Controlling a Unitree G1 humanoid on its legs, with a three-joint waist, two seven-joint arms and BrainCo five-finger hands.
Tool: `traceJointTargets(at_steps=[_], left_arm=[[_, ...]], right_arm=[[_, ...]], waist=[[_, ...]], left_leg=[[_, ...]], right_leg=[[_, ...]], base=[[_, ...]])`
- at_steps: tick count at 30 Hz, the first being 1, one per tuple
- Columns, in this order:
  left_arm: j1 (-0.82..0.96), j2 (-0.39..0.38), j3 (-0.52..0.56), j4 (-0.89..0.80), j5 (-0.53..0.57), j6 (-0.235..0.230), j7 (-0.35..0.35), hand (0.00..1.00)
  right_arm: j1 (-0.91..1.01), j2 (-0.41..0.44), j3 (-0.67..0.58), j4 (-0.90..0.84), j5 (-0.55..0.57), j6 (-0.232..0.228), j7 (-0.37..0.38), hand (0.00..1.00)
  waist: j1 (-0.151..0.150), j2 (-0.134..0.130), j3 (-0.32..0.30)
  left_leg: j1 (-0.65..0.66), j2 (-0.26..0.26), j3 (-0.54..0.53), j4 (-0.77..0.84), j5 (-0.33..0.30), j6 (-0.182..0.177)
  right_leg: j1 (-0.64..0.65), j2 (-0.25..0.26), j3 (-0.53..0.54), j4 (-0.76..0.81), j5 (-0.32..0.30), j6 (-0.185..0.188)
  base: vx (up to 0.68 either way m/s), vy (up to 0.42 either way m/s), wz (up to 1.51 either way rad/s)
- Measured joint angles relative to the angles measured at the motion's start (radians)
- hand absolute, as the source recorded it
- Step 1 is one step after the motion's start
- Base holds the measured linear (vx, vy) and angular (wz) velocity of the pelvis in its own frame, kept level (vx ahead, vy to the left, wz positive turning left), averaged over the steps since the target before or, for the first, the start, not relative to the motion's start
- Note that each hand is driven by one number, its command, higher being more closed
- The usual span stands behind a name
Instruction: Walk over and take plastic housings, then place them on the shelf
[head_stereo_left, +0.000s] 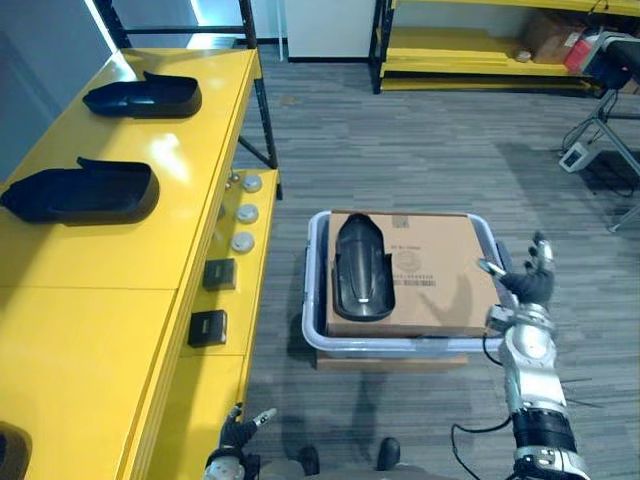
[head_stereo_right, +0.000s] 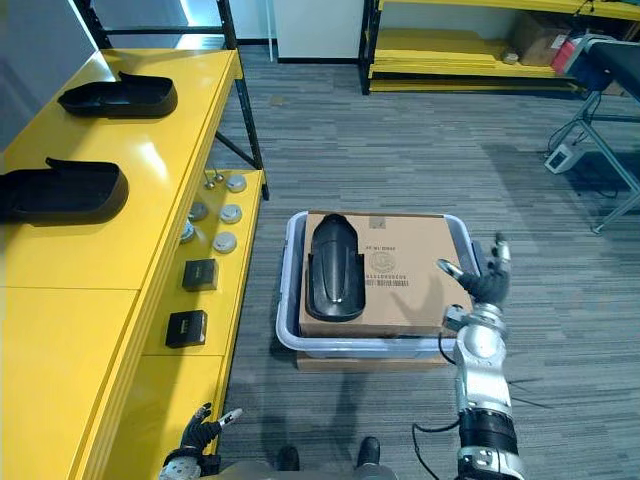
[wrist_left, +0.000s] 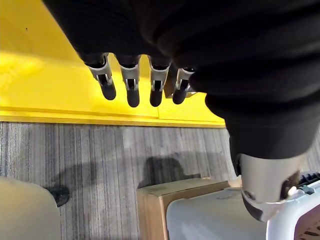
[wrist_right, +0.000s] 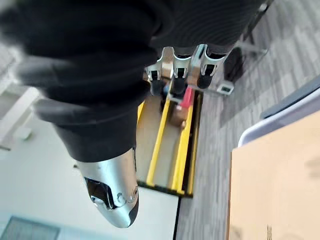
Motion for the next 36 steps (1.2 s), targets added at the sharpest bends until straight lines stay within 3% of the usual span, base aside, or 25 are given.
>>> traceJointTargets(at_steps=[3,7,14,19,20,27,36], left_arm=[[-0.001,0.000,-0.001,-0.010,-0.002,-0.008,0.001,0.00],[-0.007,-0.002,-0.010,-0.058,-0.006,-0.018,0.003,0.00],[-0.013,-0.021,-0.012,-0.109,-0.044,-0.031,0.040,0.00],[-0.045,-0.022,-0.038,-0.115,-0.069,-0.031,0.052,0.00],[-0.052,-0.017,-0.040,-0.114,-0.081,-0.031,0.060,0.00],[-0.112,-0.006,-0.088,-0.081,-0.085,-0.025,0.090,0.00],[-0.123,-0.007,-0.117,-0.074,-0.102,-0.026,0.100,0.00]], right_arm=[[-0.091,0.001,0.024,0.106,-0.064,0.026,-0.001,0.00],[-0.209,0.000,0.026,0.265,-0.103,0.074,-0.010,0.00],[-0.418,0.011,0.009,0.479,-0.128,0.128,-0.057,0.00],[-0.533,0.011,-0.075,0.657,-0.132,0.163,-0.114,0.00],[-0.573,0.005,-0.076,0.698,-0.133,0.166,-0.137,1.00],[-0.704,-0.088,-0.085,0.840,-0.172,0.214,-0.165,1.00],[-0.710,-0.042,-0.094,0.861,-0.148,0.221,-0.127,1.00]], waist=[[0.006,0.001,0.013],[0.048,0.003,0.060],[0.067,0.012,0.138],[0.078,0.024,0.194],[0.078,0.024,0.206],[0.100,0.028,0.232],[0.100,0.028,0.235]], left_leg=[[-0.024,-0.007,-0.022,-0.007,0.014,0.007],[-0.060,-0.012,-0.030,-0.007,0.027,0.007],[-0.128,-0.028,-0.053,0.013,0.035,0.007],[-0.160,-0.038,-0.078,0.039,0.035,0.007],[-0.163,-0.038,-0.077,0.045,0.035,0.007],[-0.200,-0.042,-0.091,0.092,0.035,0.007],[-0.192,-0.037,-0.100,0.086,0.035,0.007]], right_leg=[[-0.017,-0.006,-0.022,0.000,0.004,0.003],[-0.047,-0.012,-0.034,0.000,0.012,0.002],[-0.095,-0.025,-0.055,0.000,0.022,-0.003],[-0.102,-0.034,-0.077,0.000,0.027,-0.003],[-0.104,-0.036,-0.077,0.007,0.027,-0.004],[-0.126,-0.044,-0.079,0.043,0.027,-0.005],[-0.120,-0.036,-0.077,0.040,0.021,-0.013]], base=[[-0.05,0.009,0.20],[-0.03,0.021,0.13],[0.03,0.036,0.11],[0.04,0.035,0.18],[0.03,0.039,0.10],[0.01,0.025,0.08],[-0.01,-0.016,0.00]])
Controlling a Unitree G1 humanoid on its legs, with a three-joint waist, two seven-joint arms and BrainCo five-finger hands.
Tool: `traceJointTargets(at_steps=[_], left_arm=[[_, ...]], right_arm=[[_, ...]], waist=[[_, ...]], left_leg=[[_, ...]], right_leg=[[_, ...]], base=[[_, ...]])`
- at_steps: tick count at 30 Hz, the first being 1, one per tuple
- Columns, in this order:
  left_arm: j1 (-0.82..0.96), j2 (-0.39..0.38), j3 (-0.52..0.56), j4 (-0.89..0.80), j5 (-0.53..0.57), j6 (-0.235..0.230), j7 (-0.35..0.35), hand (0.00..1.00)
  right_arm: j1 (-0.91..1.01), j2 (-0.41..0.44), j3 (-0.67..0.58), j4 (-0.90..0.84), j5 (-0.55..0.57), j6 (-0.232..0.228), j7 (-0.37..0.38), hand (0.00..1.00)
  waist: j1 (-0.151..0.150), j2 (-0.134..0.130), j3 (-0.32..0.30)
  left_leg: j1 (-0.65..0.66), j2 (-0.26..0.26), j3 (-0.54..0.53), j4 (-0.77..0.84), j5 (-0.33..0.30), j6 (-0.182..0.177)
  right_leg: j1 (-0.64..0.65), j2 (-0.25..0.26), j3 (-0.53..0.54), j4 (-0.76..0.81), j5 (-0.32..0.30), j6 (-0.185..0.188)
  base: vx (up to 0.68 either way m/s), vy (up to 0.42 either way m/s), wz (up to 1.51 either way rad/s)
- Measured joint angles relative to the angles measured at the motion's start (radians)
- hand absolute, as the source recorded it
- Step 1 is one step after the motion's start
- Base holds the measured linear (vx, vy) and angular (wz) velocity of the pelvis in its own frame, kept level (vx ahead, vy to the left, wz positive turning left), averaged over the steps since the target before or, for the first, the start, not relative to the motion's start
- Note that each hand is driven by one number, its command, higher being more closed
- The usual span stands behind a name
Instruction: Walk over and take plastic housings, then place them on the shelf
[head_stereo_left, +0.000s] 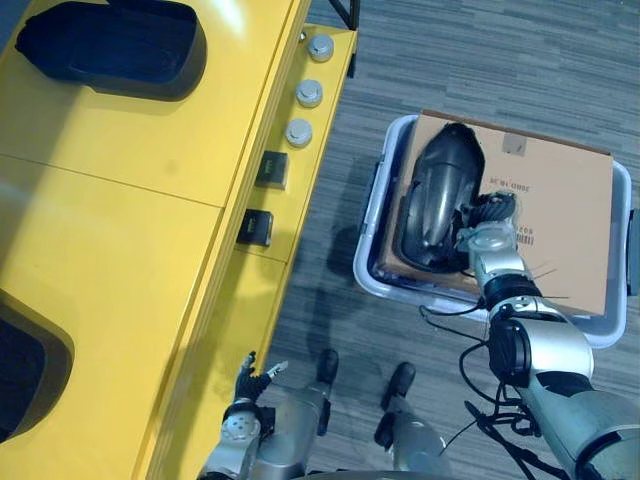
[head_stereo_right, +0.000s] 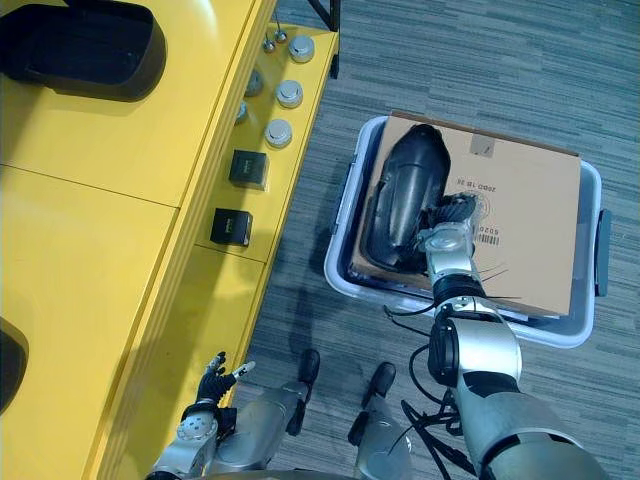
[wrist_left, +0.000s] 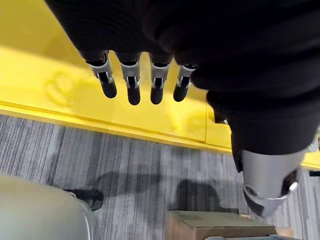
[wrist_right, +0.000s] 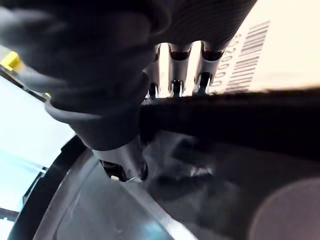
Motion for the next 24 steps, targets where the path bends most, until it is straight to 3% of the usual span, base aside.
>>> traceJointTargets(at_steps=[7,10,13,17,18,24], left_arm=[[0.001,-0.002,0.000,0.001,0.000,0.000,0.009,0.00],[0.001,-0.007,0.000,0.000,0.000,0.000,0.009,0.00],[0.006,-0.010,0.000,-0.013,0.000,0.002,0.008,0.00],[0.023,-0.018,-0.006,-0.129,0.001,0.002,0.008,0.00],[0.033,-0.019,-0.013,-0.204,0.003,0.001,0.008,0.00],[0.026,-0.021,-0.073,-0.490,0.021,-0.006,0.015,0.00]], right_arm=[[0.017,0.020,0.030,-0.026,0.008,0.001,0.000,1.00],[0.066,0.027,0.034,-0.121,0.008,0.001,-0.004,1.00],[0.134,0.051,0.035,-0.268,0.006,0.001,-0.010,1.00],[0.241,0.067,0.041,-0.461,-0.007,0.000,-0.042,1.00],[0.282,0.075,0.041,-0.527,-0.025,0.000,-0.057,1.00],[0.390,0.102,0.049,-0.739,-0.119,-0.003,-0.101,1.00]], waist=[[-0.002,-0.002,0.001],[-0.008,-0.003,0.000],[-0.031,-0.005,-0.001],[-0.053,-0.013,-0.010],[-0.053,-0.023,-0.028],[-0.064,-0.023,-0.093]], left_leg=[[0.039,0.000,0.011,-0.034,0.001,0.000],[0.064,0.000,0.012,-0.066,0.014,-0.019],[0.071,0.001,0.012,-0.068,0.014,-0.020],[0.100,-0.001,0.016,-0.071,0.014,-0.019],[0.100,0.000,0.025,-0.064,0.014,-0.019],[0.110,0.004,0.024,-0.050,0.014,-0.019]], right_leg=[[0.022,0.000,0.006,-0.014,0.001,-0.001],[0.032,-0.001,0.006,-0.015,0.002,-0.001],[0.038,-0.001,0.006,-0.016,0.002,-0.001],[0.072,-0.003,0.009,-0.034,0.005,0.003],[0.074,-0.003,0.014,-0.036,0.005,0.003],[0.091,0.001,0.026,-0.039,0.004,0.003]], base=[[-0.02,-0.009,-0.07],[0.00,-0.006,0.00],[0.02,-0.002,0.00],[0.03,-0.001,-0.01],[0.04,-0.010,-0.13],[0.03,-0.029,-0.04]])
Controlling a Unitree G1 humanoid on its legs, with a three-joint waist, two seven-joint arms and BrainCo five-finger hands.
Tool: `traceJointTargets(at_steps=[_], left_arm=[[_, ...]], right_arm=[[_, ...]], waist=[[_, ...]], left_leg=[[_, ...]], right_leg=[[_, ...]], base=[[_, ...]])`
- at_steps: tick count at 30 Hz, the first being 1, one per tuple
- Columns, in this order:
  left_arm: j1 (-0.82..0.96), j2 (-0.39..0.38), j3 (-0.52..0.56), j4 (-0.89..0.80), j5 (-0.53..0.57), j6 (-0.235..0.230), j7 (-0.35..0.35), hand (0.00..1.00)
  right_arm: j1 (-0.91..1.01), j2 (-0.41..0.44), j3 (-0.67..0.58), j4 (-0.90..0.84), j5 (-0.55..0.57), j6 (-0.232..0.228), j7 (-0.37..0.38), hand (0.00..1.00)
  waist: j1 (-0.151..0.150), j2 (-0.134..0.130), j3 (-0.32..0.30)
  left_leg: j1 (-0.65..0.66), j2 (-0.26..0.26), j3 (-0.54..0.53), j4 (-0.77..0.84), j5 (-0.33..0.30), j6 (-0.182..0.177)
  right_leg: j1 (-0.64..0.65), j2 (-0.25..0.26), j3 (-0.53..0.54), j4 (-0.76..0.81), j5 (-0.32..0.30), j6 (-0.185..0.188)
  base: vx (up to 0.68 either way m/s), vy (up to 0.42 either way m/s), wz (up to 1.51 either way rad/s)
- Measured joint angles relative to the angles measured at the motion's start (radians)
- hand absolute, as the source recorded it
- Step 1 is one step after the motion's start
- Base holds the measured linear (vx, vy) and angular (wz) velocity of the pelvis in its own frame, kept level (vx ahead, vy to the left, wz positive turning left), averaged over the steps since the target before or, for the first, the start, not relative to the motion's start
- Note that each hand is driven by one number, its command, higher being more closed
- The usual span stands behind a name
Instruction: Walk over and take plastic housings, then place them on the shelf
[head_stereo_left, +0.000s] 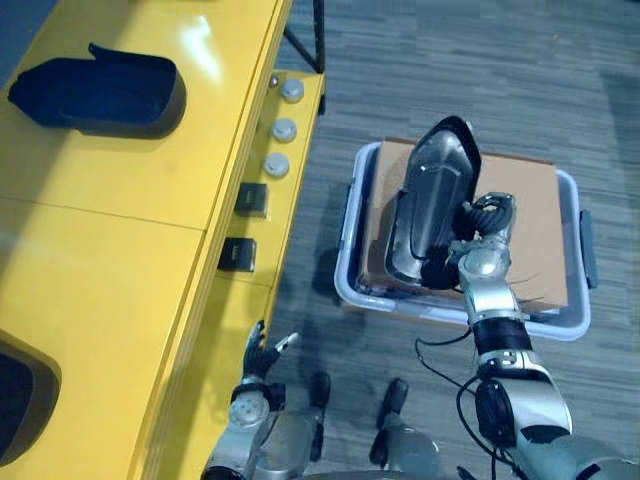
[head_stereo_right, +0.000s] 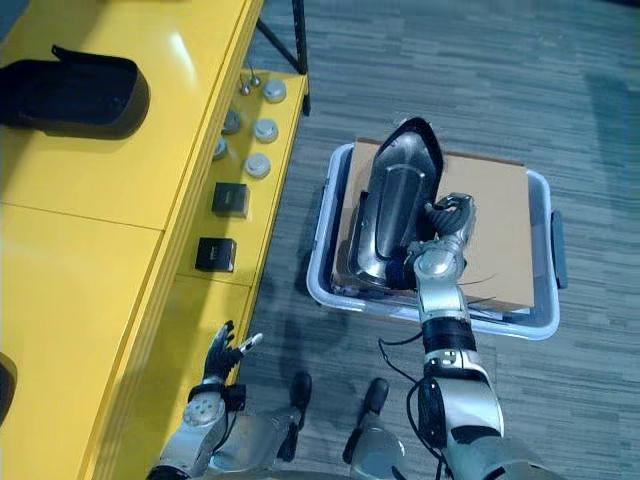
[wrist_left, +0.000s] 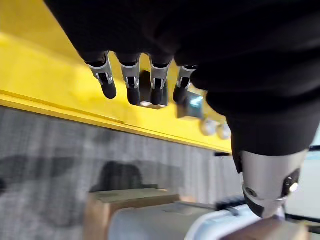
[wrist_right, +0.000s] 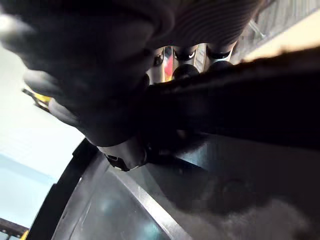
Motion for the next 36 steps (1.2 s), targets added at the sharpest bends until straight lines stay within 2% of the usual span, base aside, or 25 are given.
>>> traceJointTargets(at_steps=[3,9,13,15,17,23,27,28,32,35,36], left_arm=[[-0.024,-0.001,-0.002,-0.160,0.009,-0.007,0.022,0.00],[-0.117,-0.014,-0.008,-0.359,0.043,-0.025,0.090,0.00],[-0.157,-0.023,-0.035,-0.402,0.082,-0.025,0.121,0.00],[-0.178,-0.030,-0.062,-0.406,0.112,-0.023,0.132,0.00],[-0.201,-0.032,-0.091,-0.406,0.130,-0.020,0.148,0.00],[-0.270,-0.053,-0.140,-0.404,0.182,-0.011,0.174,0.00],[-0.274,-0.050,-0.139,-0.395,0.201,0.009,0.205,0.00],[-0.276,-0.050,-0.142,-0.386,0.202,0.013,0.214,1.00],[-0.280,-0.049,-0.147,-0.370,0.202,0.029,0.219,1.00],[-0.282,-0.046,-0.148,-0.336,0.199,0.038,0.222,1.00],[-0.282,-0.042,-0.149,-0.316,0.197,0.047,0.222,1.00]], right_arm=[[0.027,0.025,0.029,-0.106,-0.060,-0.002,-0.013,1.00],[0.050,0.088,0.076,-0.271,-0.140,-0.004,-0.017,1.00],[0.059,0.138,0.137,-0.339,-0.158,-0.004,-0.016,1.00],[0.059,0.170,0.194,-0.383,-0.160,-0.006,-0.015,1.00],[0.060,0.194,0.252,-0.411,-0.162,-0.020,-0.015,1.00],[0.060,0.241,0.352,-0.461,-0.168,-0.057,-0.013,1.00],[0.062,0.251,0.378,-0.461,-0.166,-0.058,-0.016,1.00],[0.068,0.254,0.382,-0.461,-0.166,-0.058,-0.016,1.00],[0.111,0.256,0.402,-0.490,-0.154,-0.058,-0.016,1.00],[0.131,0.252,0.428,-0.508,-0.139,-0.075,-0.014,1.00],[0.138,0.236,0.440,-0.508,-0.137,-0.075,-0.011,0.00]], waist=[[-0.017,0.000,-0.017],[-0.019,0.000,-0.062],[-0.024,-0.001,-0.096],[-0.039,-0.005,-0.116],[-0.043,-0.009,-0.134],[-0.044,-0.011,-0.148],[-0.044,-0.017,-0.155],[-0.044,-0.019,-0.157],[-0.044,-0.026,-0.164],[-0.047,-0.026,-0.176],[-0.046,-0.026,-0.188]], left_leg=[[0.017,0.004,-0.005,0.000,0.000,0.000],[0.044,0.007,-0.008,-0.015,0.000,0.000],[0.054,0.017,-0.006,-0.032,-0.001,0.000],[0.060,0.023,-0.002,-0.041,0.000,0.000],[0.066,0.025,0.004,-0.041,0.000,0.000],[0.089,0.027,0.020,-0.046,0.000,0.000],[0.094,0.031,0.027,-0.048,0.000,0.000],[0.094,0.032,0.027,-0.048,0.000,0.000],[0.095,0.035,0.029,-0.048,-0.001,0.000],[0.097,0.035,0.033,-0.048,-0.001,0.000],[0.096,0.035,0.033,-0.048,-0.001,0.000]], right_leg=[[0.018,0.001,0.000,0.000,-0.003,0.003],[0.036,0.003,0.002,0.000,-0.023,0.014],[0.036,0.017,0.007,0.000,-0.022,0.012],[0.036,0.020,0.009,0.000,-0.019,0.009],[0.037,0.024,0.017,0.000,-0.018,0.007],[0.050,0.025,0.034,0.000,-0.016,0.005],[0.051,0.029,0.038,-0.001,-0.014,0.003],[0.051,0.031,0.040,-0.001,-0.014,0.002],[0.050,0.034,0.046,-0.001,-0.013,0.001],[0.050,0.034,0.051,-0.001,-0.013,0.000],[0.050,0.034,0.051,-0.001,-0.013,0.000]], base=[[-0.02,-0.037,0.01],[-0.06,-0.045,-0.01],[-0.06,-0.032,-0.04],[-0.05,-0.015,-0.07],[-0.02,-0.012,-0.11],[-0.02,-0.001,-0.09],[-0.02,-0.005,-0.06],[0.00,0.000,0.00],[0.00,-0.002,-0.01],[-0.01,-0.001,-0.03],[0.00,0.000,0.00]])
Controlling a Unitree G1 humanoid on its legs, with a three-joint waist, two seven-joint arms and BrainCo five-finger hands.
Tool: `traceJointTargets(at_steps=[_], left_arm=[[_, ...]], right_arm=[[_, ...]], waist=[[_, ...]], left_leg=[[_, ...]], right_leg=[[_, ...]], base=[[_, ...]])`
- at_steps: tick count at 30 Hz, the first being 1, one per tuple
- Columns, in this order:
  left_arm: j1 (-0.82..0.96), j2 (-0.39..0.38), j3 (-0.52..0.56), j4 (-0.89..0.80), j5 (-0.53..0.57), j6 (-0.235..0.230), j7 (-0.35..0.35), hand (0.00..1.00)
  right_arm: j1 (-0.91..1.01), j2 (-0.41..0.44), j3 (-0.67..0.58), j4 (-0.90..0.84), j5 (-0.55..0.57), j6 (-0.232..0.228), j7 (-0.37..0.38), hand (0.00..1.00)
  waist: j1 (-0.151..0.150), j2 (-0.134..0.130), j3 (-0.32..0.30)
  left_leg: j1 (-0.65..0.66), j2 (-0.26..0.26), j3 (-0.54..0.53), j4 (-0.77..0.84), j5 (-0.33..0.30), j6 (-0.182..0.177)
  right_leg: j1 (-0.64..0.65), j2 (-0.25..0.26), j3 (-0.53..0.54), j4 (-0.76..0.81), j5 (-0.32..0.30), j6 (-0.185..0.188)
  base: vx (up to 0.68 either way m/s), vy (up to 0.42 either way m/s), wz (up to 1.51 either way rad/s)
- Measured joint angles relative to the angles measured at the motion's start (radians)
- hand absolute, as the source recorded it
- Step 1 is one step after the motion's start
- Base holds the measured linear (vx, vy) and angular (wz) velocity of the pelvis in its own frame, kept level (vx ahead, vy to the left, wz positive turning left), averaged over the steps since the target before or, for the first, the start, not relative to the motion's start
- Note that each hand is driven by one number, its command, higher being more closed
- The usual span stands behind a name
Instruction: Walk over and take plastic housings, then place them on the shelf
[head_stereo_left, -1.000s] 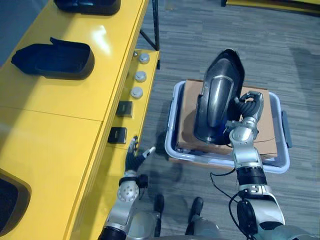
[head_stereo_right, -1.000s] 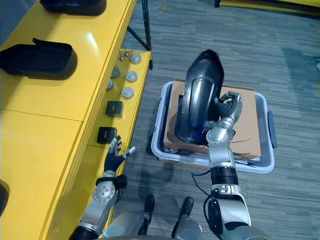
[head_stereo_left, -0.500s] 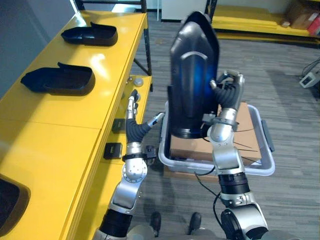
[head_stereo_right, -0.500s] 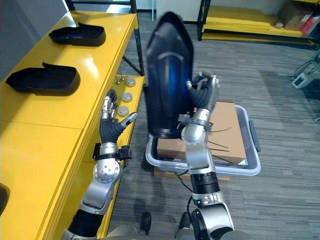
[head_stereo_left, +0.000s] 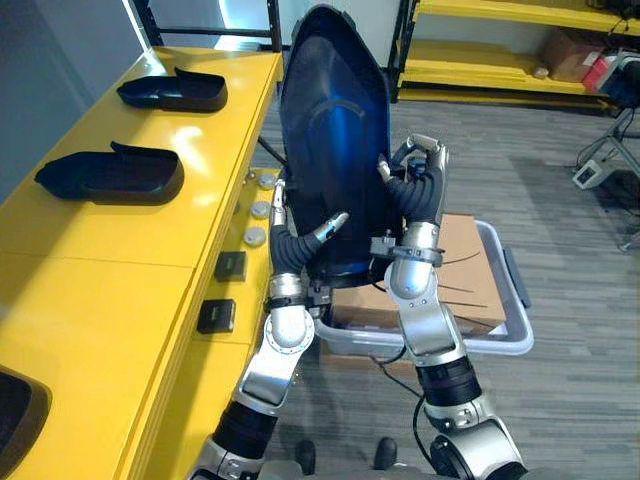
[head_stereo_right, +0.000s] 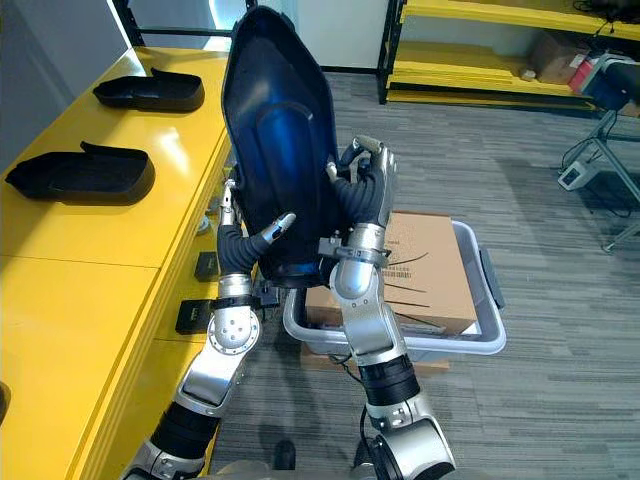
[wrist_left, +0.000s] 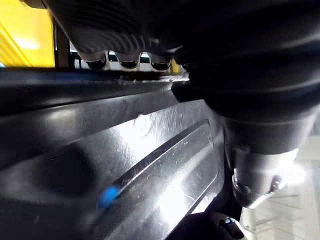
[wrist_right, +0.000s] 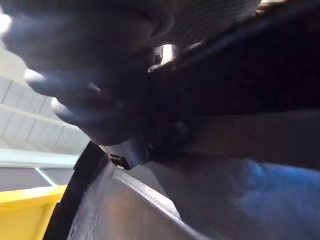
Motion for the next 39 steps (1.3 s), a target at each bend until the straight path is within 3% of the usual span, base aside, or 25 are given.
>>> traceJointTargets(at_steps=[4,8,13,23,27,32,37,39], left_arm=[[0.000,0.016,-0.001,0.019,-0.005,0.005,0.001,1.00],[0.000,0.039,0.001,0.021,-0.025,0.011,0.001,1.00],[0.004,0.044,0.002,0.021,-0.031,0.018,-0.008,1.00],[0.058,0.024,0.035,0.007,-0.005,-0.001,-0.079,1.00],[0.188,0.036,0.114,0.006,0.001,-0.010,-0.110,1.00],[0.287,0.042,0.202,-0.052,-0.001,0.002,-0.116,1.00],[0.317,0.040,0.216,-0.202,-0.001,-0.025,-0.120,1.00],[0.320,0.033,0.226,-0.219,-0.001,-0.033,-0.122,1.00]], right_arm=[[0.002,-0.020,0.029,-0.023,0.027,-0.006,0.006,0.00],[0.002,-0.053,0.061,-0.038,0.076,-0.070,0.036,0.00],[0.002,-0.080,0.061,-0.038,0.152,-0.101,0.074,0.00],[0.002,-0.170,-0.036,-0.090,0.362,-0.158,0.191,0.00],[0.003,-0.194,-0.388,-0.213,0.465,-0.238,0.150,0.00],[0.199,-0.259,-0.711,-0.146,0.552,-0.273,0.066,0.00],[0.390,-0.245,-0.788,0.084,0.621,-0.250,0.065,0.00],[0.444,-0.240,-0.791,0.258,0.658,-0.228,0.089,0.00]], waist=[[0.000,-0.001,-0.005],[0.000,-0.003,-0.008],[0.001,-0.008,-0.017],[-0.001,-0.008,-0.036],[-0.012,-0.008,-0.036],[-0.033,-0.007,-0.036],[-0.059,0.005,-0.041],[-0.065,0.015,-0.042]], left_leg=[[0.000,0.001,0.000,0.000,0.000,0.000],[0.000,0.001,0.000,0.001,0.000,0.000],[0.000,0.001,-0.001,0.001,0.000,0.000],[0.020,0.000,-0.003,-0.001,0.000,0.000],[0.019,0.000,-0.003,-0.004,0.000,0.000],[0.018,0.001,-0.004,-0.009,0.000,0.000],[0.010,0.002,0.000,-0.012,-0.001,0.000],[0.008,0.004,0.005,-0.012,-0.001,0.000]], right_leg=[[-0.001,0.001,0.003,0.000,0.002,-0.003],[-0.001,0.002,0.005,0.000,0.003,-0.004],[0.000,0.002,0.004,0.000,0.004,-0.004],[0.018,0.002,0.003,0.000,0.003,-0.003],[0.017,0.001,0.000,0.000,0.003,-0.003],[0.015,0.001,-0.006,0.000,0.002,-0.002],[0.002,0.002,-0.006,0.000,0.001,-0.003],[-0.002,0.004,0.000,0.000,0.001,-0.003]], base=[[-0.02,-0.001,-0.01],[-0.04,0.000,0.00],[-0.01,0.000,0.00],[0.00,0.000,0.00],[-0.02,0.000,0.01],[0.00,0.000,0.00],[0.00,0.000,-0.04],[-0.01,-0.004,-0.06]])
